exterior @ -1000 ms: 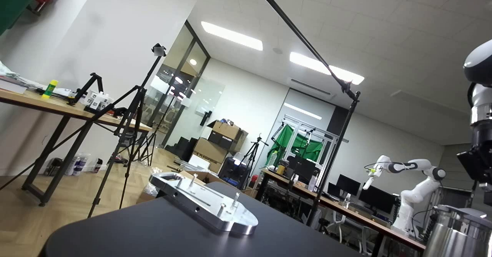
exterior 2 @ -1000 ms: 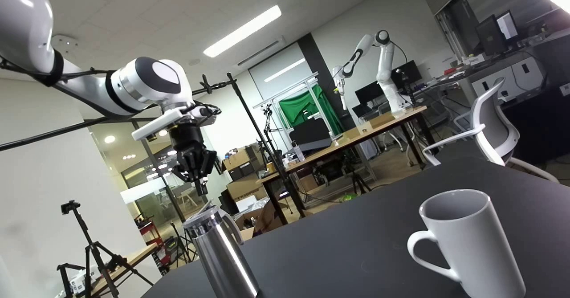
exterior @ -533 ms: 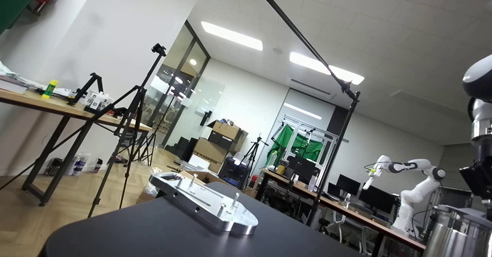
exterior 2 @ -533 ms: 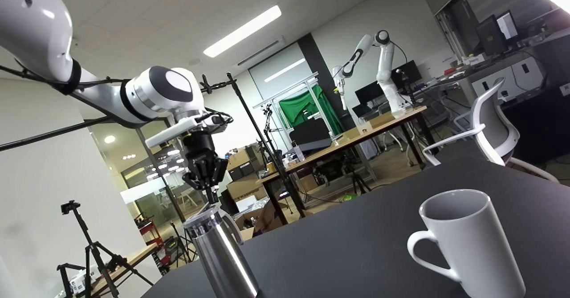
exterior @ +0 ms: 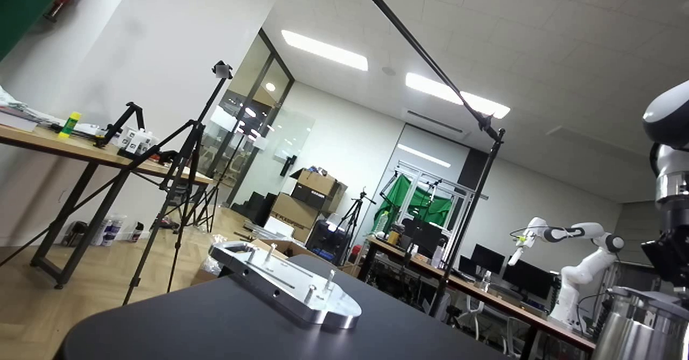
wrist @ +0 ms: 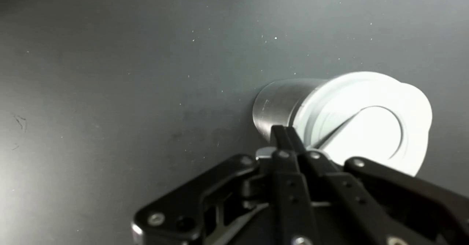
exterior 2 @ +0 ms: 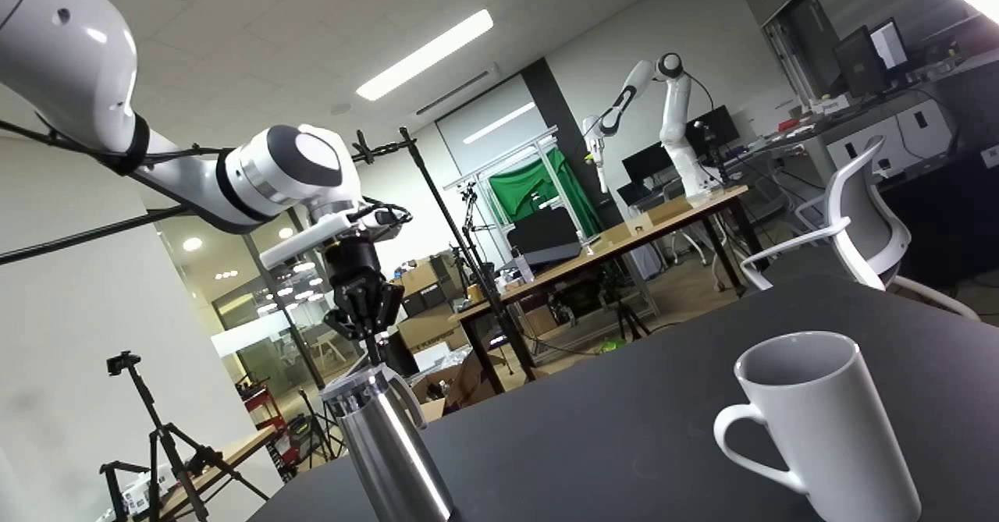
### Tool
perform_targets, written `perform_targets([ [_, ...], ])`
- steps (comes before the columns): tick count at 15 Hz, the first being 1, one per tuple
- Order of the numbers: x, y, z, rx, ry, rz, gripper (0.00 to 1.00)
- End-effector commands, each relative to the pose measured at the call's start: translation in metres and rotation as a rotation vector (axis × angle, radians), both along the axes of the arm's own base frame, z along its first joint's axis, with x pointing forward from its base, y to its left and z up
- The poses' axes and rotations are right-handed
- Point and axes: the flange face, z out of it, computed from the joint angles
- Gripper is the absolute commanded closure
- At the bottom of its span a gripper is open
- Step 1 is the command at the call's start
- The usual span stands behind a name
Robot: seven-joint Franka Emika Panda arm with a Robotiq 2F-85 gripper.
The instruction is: Press the top of the bottle to close
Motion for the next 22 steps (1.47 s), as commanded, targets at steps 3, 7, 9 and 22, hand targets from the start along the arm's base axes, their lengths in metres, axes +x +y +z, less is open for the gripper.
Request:
perform_targets([
  [3, -0.014, 0.016, 0.033, -0.094, -0.008, -0.011, 1.00],
  [7, -0.022, 0.034, 0.040, -0.170, -0.064, 0.047, 1.00],
  [9, -0.020, 0.041, 0.038, -0.194, -0.116, 0.094, 1.00],
  [22, -0.017, 0.049, 0.010, -0.209, -0.215, 0.162, 1.00],
])
